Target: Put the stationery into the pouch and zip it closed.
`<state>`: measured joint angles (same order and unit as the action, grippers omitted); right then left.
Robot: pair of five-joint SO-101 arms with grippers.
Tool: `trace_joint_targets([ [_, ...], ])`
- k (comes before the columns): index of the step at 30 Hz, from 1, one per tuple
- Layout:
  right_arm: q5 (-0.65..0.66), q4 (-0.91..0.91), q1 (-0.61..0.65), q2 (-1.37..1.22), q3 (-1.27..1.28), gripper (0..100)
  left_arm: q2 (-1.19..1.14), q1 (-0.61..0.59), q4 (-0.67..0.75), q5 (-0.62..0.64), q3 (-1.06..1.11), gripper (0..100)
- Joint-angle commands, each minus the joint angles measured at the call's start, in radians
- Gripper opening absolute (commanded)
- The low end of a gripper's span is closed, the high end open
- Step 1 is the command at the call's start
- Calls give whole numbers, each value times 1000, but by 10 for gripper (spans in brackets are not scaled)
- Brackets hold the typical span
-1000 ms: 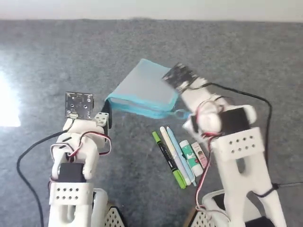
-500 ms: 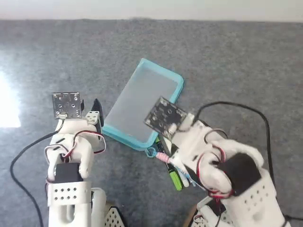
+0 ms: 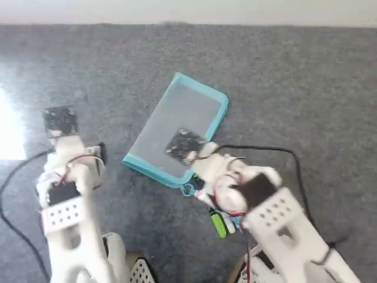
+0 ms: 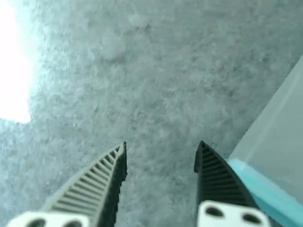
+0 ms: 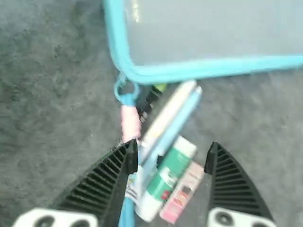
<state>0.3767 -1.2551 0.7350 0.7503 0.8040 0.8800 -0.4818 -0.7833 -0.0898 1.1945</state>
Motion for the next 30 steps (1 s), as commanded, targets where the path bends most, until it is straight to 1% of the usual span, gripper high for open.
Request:
trace_joint_targets([
  [1,-38,81,62,-179,-35,235,-175,-91,-72,12,-186,227],
  [5,-61,159,61,-389,-83,234,-270,-178,-68,6,-262,227],
  [7,-95,173,68,-458,-100,235,-299,-203,-68,-14,-288,228],
  [9,-101,173,87,-495,-103,234,-322,-215,-68,-20,-305,228],
  [13,-109,177,110,-530,-103,232,-353,-216,-68,-37,-328,228],
  [21,-110,194,102,-622,-103,231,-362,-213,-66,-37,-332,228],
  [25,-110,213,48,-684,-109,229,-362,-213,-66,-37,-329,228],
  [27,-110,209,13,-690,-118,185,-362,-210,-66,-37,-328,227],
  [30,-124,211,-44,-684,-123,69,-361,-175,-69,-35,-325,226],
])
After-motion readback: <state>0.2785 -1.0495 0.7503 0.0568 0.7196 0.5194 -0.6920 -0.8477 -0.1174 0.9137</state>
